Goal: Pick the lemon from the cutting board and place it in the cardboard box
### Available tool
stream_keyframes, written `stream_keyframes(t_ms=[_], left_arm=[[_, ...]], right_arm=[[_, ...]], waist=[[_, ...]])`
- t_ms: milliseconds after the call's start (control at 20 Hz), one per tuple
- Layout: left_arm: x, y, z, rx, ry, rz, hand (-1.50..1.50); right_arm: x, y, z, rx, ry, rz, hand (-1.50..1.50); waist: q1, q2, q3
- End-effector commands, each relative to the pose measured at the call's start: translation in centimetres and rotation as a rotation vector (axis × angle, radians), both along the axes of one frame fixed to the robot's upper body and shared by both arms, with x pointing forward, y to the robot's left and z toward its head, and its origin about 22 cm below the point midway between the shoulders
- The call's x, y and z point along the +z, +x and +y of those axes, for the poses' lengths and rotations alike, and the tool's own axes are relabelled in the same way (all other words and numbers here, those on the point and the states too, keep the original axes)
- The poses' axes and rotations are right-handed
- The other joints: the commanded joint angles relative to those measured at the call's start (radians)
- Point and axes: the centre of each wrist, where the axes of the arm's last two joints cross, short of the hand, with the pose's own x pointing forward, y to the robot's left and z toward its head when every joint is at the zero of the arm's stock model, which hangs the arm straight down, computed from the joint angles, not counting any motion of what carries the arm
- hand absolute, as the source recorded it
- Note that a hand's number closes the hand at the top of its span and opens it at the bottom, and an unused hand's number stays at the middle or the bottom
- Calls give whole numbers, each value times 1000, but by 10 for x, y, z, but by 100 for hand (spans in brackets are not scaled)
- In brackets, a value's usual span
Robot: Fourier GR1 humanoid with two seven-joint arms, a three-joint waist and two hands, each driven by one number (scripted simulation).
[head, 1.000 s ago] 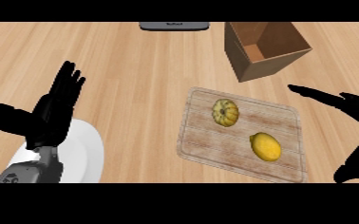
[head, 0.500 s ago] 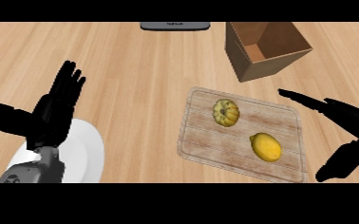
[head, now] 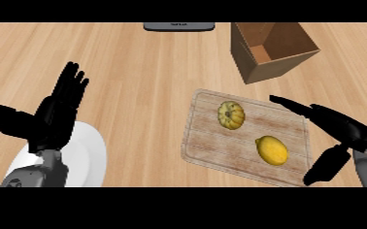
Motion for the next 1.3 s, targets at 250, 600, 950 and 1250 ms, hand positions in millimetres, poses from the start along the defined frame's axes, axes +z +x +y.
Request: stream_keyframes(t_ms=[250,600,950,1250], left_arm=[[3,-1,2,6,2,4,0],[-2,-6,-9,1,-4,6,0],[4,13,-3,20,3,-7,0],[6,-14,10,13,9,4,0]], right_arm=[[-11,-3,3,-20,-53,-19,-150],[-33,9,18,-8,-75,1,-150],[-34,5,26,1,-71,3,-150],[-50,5,12,1,-80,21,-150]], waist=[[-1,0,0],[1,0,0],[-1,0,0],[1,0,0]])
